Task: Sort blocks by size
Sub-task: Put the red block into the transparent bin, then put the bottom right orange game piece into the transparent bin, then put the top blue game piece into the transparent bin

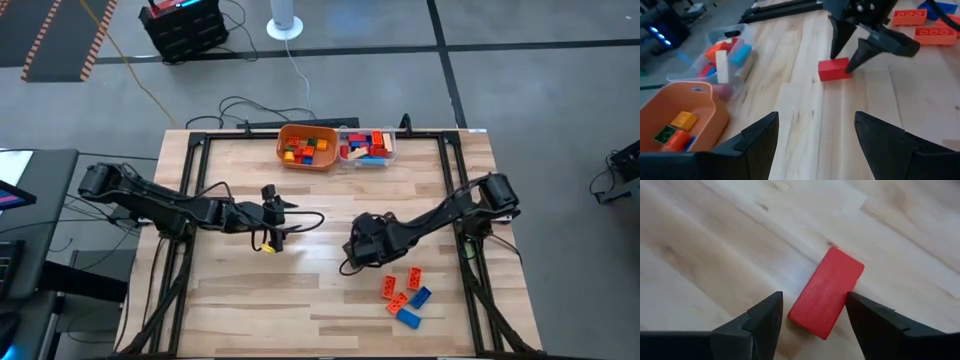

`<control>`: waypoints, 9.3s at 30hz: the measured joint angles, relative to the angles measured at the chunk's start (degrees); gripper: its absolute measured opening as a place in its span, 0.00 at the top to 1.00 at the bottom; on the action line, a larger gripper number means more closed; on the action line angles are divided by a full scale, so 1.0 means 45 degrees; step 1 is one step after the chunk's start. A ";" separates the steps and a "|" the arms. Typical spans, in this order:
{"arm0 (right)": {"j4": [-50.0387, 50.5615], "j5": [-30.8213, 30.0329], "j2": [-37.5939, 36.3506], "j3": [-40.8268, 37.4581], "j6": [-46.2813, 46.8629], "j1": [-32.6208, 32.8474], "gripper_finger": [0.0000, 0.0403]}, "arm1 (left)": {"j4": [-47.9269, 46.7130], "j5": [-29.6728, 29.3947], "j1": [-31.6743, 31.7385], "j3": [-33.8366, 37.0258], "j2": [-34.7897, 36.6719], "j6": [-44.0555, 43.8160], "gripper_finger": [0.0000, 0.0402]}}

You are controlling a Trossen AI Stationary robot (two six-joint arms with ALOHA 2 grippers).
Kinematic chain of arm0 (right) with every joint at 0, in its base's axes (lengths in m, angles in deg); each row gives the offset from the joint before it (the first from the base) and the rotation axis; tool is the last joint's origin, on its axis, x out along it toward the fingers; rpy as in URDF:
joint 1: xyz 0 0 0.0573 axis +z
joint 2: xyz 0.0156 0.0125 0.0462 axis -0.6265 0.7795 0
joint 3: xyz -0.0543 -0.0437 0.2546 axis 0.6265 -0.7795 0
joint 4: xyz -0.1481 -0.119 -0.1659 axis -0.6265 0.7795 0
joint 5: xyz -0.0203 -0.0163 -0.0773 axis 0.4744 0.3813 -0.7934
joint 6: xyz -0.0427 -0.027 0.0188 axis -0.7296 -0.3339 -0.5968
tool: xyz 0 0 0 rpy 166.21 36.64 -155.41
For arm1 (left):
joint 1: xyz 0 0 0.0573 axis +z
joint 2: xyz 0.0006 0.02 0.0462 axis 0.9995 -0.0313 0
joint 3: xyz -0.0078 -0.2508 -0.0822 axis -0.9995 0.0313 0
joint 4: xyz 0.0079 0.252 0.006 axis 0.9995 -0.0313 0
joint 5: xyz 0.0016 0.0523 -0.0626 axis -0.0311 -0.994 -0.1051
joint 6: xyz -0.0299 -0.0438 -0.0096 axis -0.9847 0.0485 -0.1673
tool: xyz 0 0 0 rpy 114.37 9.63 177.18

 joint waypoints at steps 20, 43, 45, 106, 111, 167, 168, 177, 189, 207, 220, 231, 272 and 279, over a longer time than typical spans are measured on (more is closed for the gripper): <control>-0.0795 -0.1633 0.1276 -0.0064 -0.0356 0.0093 0.48 | 0.0667 -0.0030 0.0092 0.0000 0.0009 0.1051 0.37; -0.0119 0.0367 -0.5112 -0.0223 -1.0072 -0.4230 0.59 | -0.0646 0.0129 0.0028 0.0000 0.0009 -0.0390 0.37; -0.0687 0.0374 -0.5585 -0.0223 -1.1359 -0.5195 0.59 | -0.0636 0.0127 -0.0057 0.0000 0.0009 -0.0408 0.37; 0.4423 0.5742 -0.6280 -0.1433 0.3046 0.3691 0.44 | 0.3088 -0.0107 0.0068 0.0010 -0.2794 0.1965 0.37; 0.4674 0.7145 -0.4886 -0.1428 0.4385 0.4584 0.44 | 0.3292 -0.0102 0.0078 0.0005 -0.2794 0.2240 0.37; 0.4982 0.4770 -0.3032 0.0049 -2.1600 0.0147 0.21 | 0.2067 -0.0058 0.0053 0.0000 -0.2803 0.1233 0.37; 0.5039 0.4770 -0.2944 0.0049 -2.1820 0.0125 0.21 | 0.2066 -0.0058 0.0053 0.0000 -0.2803 0.1239 0.37; 0.4327 0.4926 -0.1101 0.0080 -2.3240 -0.0112 0.22 | 0.1655 -0.0058 0.0053 0.0000 -0.2799 0.1045 0.37; 0.4030 0.5051 -0.0225 0.0092 -2.3948 -0.0383 0.40 | 0.1478 -0.0103 0.0052 0.0000 -0.2798 0.1152 0.37; 0.1924 0.4279 -0.2790 0.0330 -2.4279 -0.5834 0.61 | 0.1531 -0.0642 -0.0506 0.0000 -0.1208 0.1435 0.37; -0.5409 0.4401 -0.2541 0.0750 -1.8632 -1.0529 0.58 | 0.7735 -0.0398 -0.0986 0.2209 -0.1648 0.2027 0.37; -0.4976 0.5416 0.0248 0.2206 -1.7182 -1.1122 0.46 | 0.7703 -0.0437 -0.0918 0.2307 -0.1652 0.2045 0.37; 0.6734 0.7734 -0.2254 0.2511 -0.4716 0.5041 0.38 | 0.7003 -0.0333 -0.0894 0.2254 -0.1647 0.3013 0.37; 0.6593 0.7724 -0.1188 0.2516 -0.5956 0.6741 0.39 | 0.7028 -0.0300 -0.0894 0.2249 -0.1647 0.3255 0.37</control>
